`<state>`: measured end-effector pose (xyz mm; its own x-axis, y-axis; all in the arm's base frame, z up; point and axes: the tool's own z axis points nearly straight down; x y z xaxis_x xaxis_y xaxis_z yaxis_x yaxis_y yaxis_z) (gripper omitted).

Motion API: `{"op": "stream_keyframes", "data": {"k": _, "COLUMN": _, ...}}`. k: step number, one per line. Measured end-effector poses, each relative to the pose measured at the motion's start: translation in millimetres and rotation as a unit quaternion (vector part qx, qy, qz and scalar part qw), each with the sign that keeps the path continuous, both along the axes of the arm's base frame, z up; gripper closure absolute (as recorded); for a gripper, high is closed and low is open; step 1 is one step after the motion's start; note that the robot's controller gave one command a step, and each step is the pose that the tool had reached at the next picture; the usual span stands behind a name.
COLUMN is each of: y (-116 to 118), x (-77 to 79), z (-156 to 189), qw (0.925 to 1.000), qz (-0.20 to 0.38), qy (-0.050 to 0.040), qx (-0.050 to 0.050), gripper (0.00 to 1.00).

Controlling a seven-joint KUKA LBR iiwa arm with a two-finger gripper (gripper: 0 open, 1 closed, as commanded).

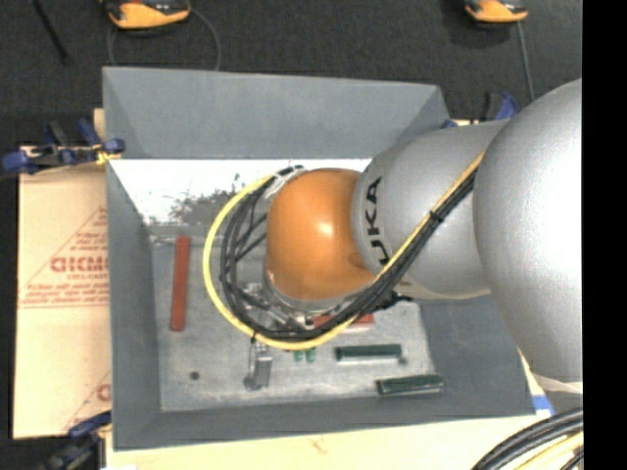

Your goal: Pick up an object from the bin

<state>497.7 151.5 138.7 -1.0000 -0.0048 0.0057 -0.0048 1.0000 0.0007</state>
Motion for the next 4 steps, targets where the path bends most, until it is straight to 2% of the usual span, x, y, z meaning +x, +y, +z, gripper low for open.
{"op": "stream_keyframes", "data": {"k": 1, "y": -89.2, "x": 26.4, "z": -60.5, "qw": 0.9973, "qz": 0.073, "qy": -0.0033, "qx": -0.002, "gripper": 0.00}}
{"op": "stream_keyframes", "data": {"k": 2, "y": -144.0, "x": 55.1, "z": -66.3, "qw": 0.9961, "qz": 0.088, "qy": -0.0087, "qx": -0.001, "gripper": 0.00}}
{"op": "stream_keyframes", "data": {"k": 3, "y": -140.1, "x": 53.2, "z": -67.2, "qw": 0.9961, "qz": 0.088, "qy": -0.0066, "qx": 0.001, "gripper": 1.00}}
{"op": "stream_keyframes", "data": {"k": 4, "y": -153.0, "x": 34.7, "z": 60.5, "qw": 0.9955, "qz": 0.095, "qy": -0.0080, "qx": -0.001, "gripper": 1.00}}
